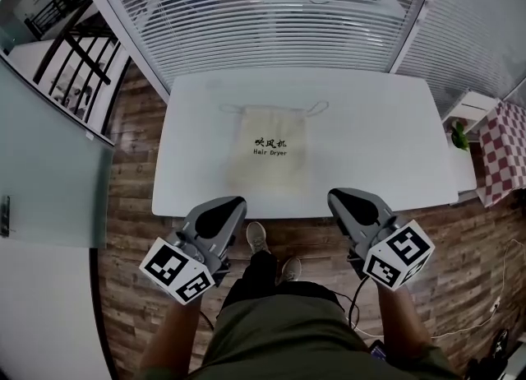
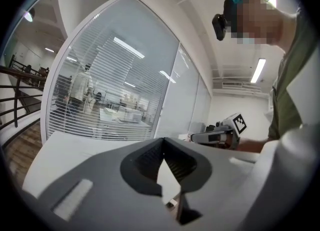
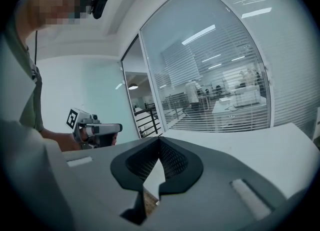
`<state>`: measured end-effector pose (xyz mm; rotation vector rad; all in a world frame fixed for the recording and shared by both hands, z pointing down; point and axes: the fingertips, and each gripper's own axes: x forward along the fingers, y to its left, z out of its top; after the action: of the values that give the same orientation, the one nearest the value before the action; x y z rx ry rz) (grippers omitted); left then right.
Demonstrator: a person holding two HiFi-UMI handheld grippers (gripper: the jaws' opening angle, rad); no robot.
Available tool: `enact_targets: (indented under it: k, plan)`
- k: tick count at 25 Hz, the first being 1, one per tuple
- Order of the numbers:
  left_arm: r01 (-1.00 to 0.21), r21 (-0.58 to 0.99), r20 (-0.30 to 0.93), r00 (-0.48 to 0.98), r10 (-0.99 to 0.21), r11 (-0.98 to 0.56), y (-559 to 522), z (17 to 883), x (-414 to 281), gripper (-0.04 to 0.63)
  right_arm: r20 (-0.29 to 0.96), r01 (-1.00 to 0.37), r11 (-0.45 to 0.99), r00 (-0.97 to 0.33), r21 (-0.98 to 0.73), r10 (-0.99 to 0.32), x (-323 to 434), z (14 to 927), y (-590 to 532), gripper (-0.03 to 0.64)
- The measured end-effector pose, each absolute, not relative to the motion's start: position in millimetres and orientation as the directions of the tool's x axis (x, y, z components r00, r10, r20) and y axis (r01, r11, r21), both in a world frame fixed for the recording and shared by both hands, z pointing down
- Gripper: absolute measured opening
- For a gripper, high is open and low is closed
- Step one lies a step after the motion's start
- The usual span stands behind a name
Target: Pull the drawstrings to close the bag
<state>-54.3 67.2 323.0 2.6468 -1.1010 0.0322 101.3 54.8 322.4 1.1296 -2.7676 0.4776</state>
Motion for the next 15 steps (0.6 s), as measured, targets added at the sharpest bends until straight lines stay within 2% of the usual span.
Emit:
enact_targets:
  k: [15]
  plan:
    - [-0.690,0.292,0.155,0.717,-0.680,-0.662,-11,351,-103,0.006,0.285,-0.716,0.644,-0.698,-0.271,-0.656,53,349,-19,0.009]
